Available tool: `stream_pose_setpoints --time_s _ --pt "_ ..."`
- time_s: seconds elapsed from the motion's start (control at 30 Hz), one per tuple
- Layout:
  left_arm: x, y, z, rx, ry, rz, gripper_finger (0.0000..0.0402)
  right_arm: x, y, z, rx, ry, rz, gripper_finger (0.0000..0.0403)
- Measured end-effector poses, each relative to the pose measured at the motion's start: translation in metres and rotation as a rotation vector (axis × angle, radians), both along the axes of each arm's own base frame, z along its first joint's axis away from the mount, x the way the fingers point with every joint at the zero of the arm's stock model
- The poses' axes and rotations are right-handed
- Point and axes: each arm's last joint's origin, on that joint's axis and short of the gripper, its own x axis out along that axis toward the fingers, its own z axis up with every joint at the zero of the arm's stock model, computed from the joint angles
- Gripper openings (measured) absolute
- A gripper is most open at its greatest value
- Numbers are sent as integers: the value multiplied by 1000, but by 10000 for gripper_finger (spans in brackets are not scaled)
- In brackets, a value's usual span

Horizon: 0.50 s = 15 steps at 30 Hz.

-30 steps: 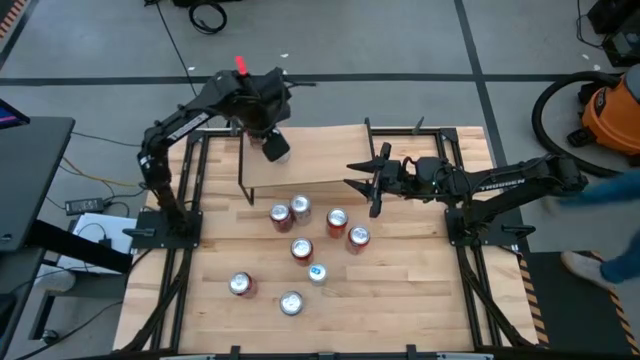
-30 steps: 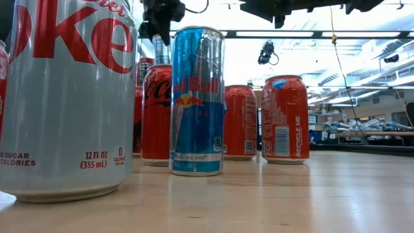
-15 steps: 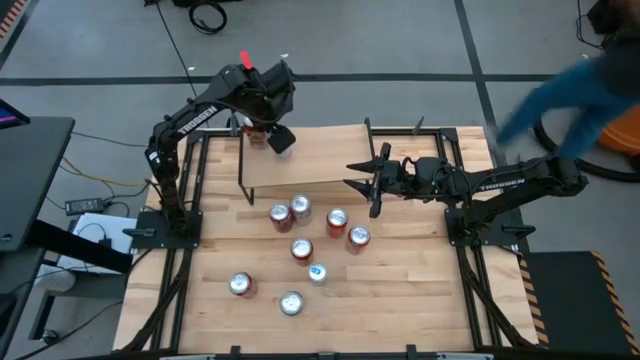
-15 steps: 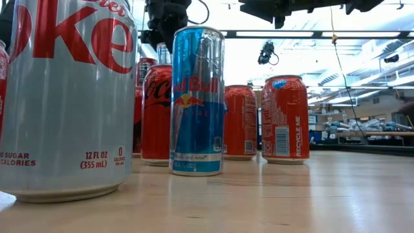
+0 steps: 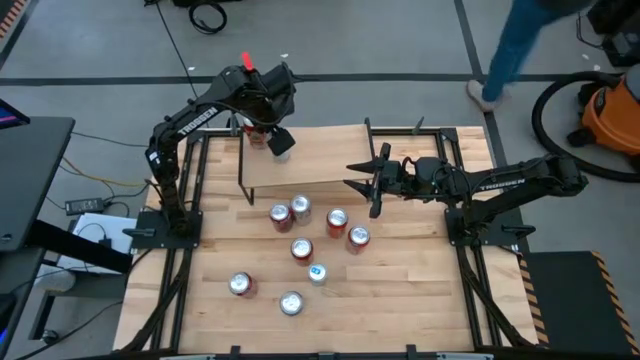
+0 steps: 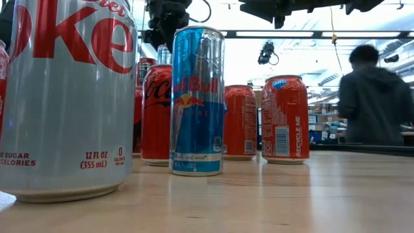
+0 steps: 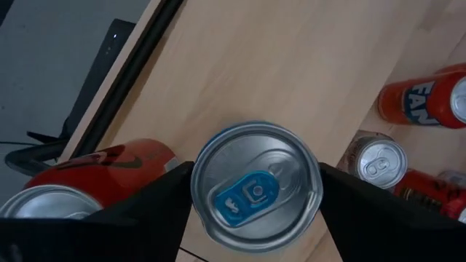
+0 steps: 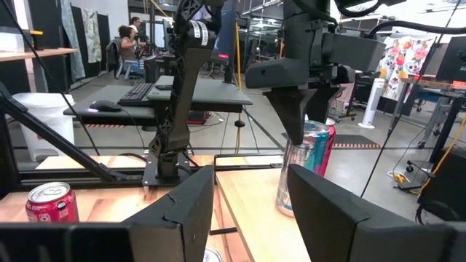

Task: Place canned beverage on shelf
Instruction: Put the blue soda can on the shelf

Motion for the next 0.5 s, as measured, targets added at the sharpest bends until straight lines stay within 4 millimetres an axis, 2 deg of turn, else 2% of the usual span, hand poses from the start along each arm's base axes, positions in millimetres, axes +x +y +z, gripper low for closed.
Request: stream_pose_setpoints --time_s 0.37,0.5 --pt "4 -11 2 61 31 -134 288 0 0 0 0 0 0 185" --pt "7 -16 2 100 56 -278 288 0 0 0 0 0 0 185"
